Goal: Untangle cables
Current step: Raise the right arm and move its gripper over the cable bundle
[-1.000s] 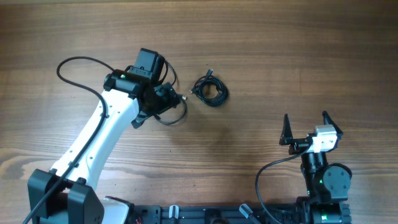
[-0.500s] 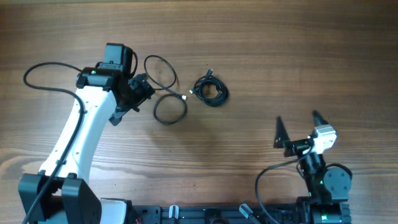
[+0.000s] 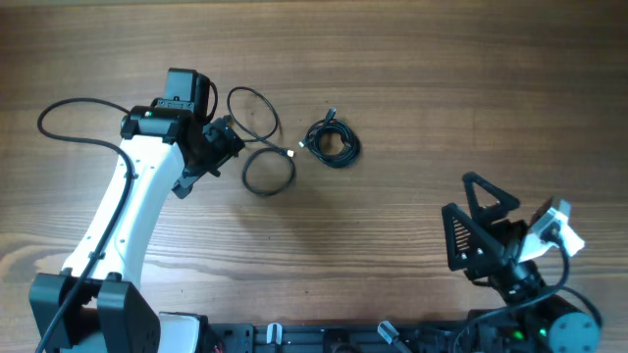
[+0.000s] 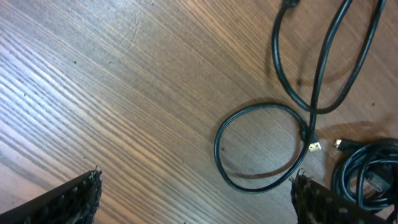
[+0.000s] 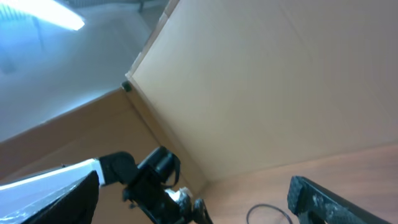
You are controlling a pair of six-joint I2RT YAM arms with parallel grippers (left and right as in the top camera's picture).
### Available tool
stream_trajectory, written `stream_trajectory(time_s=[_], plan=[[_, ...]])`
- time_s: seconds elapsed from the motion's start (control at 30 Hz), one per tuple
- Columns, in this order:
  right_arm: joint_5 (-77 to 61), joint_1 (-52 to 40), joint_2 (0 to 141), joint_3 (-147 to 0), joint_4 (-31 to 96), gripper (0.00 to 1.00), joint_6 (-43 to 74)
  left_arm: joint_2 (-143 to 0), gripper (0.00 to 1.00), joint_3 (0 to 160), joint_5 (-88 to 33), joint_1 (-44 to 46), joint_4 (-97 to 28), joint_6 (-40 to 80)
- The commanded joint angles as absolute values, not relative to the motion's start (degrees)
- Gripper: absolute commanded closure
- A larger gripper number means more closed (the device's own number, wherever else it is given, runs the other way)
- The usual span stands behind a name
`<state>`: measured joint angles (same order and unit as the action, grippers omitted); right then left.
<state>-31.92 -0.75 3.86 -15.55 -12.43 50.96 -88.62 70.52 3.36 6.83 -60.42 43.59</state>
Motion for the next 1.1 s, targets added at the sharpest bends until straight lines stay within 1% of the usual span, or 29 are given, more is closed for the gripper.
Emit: stream_trajectory(time_s=[0.0,0.07,0.17,0.23,0.3,0.37,0.4,0.43,0.47,0.5,0.53,0.57,0.6,0.63,0.7,0.77,0.83,0.9,1.0,1.07], plan=[[-32.8,-0.6,15.7,-31.4,-1.2,0.0,36.0,-89.1,0.0,70.0,4.1,6.7,-60.4,43.9],[-35.8,-0.6,23.2,-38.6,1.6,0.0,33.0,-89.1,0.0,70.0,4.1,6.7,-60.4,43.9],[-43.4,-0.6,38.5,-51.1,8.9,0.0,32.8,-89.1,0.0,70.0,4.1,6.7,-60.4,43.9],[-49.3,-0.6,46.9,-55.6,11.9,0.0,33.7,-89.1,0.0,70.0,4.1,6.7,-60.4,43.9],[-52.0,-0.6,53.4,-55.9,11.0,0.0,41.2,-89.1,0.0,70.0,4.1,6.7,-60.4,43.9],[-53.7,-0.6,60.2,-55.9,11.6,0.0,56.7,-89.1,0.0,70.0,4.1,6.7,-60.4,43.9],[-59.6,-0.6,64.3,-55.9,11.6,0.01,61.1,-89.1,0.0,70.0,4.1,6.7,-60.4,43.9],[-63.6,-0.8,67.7,-55.9,8.8,0.14,61.5,-89.1,0.0,70.0,4.1,6.7,-60.5,43.9],[-66.8,-1.9,70.6,-55.9,5.2,0.34,59.4,-89.1,0.0,70.0,4.1,6.7,-60.5,43.9],[-66.3,-3.8,72.0,-55.9,4.7,0.36,58.5,-89.1,0.0,70.0,4.1,6.7,-60.5,43.9],[-63.1,-6.2,72.2,-55.9,5.0,0.34,57.9,-89.1,0.0,70.0,4.1,6.7,-60.5,43.9],[-57.7,-9.8,71.7,-56.0,5.1,0.29,55.4,-89.1,0.0,70.0,4.1,6.7,-60.4,43.9],[-52.3,-13.5,71.0,-56.1,5.4,0.03,53.0,-89.1,0.0,70.0,4.1,6.7,-60.4,43.9],[-45.6,-17.7,70.7,-57.4,8.4,0.0,51.0,-89.1,0.0,70.0,4.1,6.7,-60.4,43.9],[-38.2,-21.5,70.9,-61.2,15.6,0.01,48.1,-89.1,0.0,70.0,4.1,6.7,-60.4,43.9],[-28.4,-24.2,71.7,-69.3,29.7,0.01,43.5,-89.1,0.0,70.0,4.1,6.7,-60.3,43.9],[-22.9,-25.3,72.3,-74.8,38.8,0.0,42.0,-89.1,0.0,70.0,4.1,6.7,-59.6,43.9],[-22.5,-25.4,72.5,-75.3,40.8,0.0,43.0,-89.1,0.0,70.0,4.1,6.7,-59.3,43.9],[-22.5,-25.4,73.3,-75.3,41.4,0.0,52.7,-89.1,0.0,70.0,3.9,6.8,-59.3,43.9],[-22.5,-25.4,73.6,-75.3,41.9,0.0,54.0,-89.1,0.0,70.0,2.6,6.8,-59.3,43.9]])
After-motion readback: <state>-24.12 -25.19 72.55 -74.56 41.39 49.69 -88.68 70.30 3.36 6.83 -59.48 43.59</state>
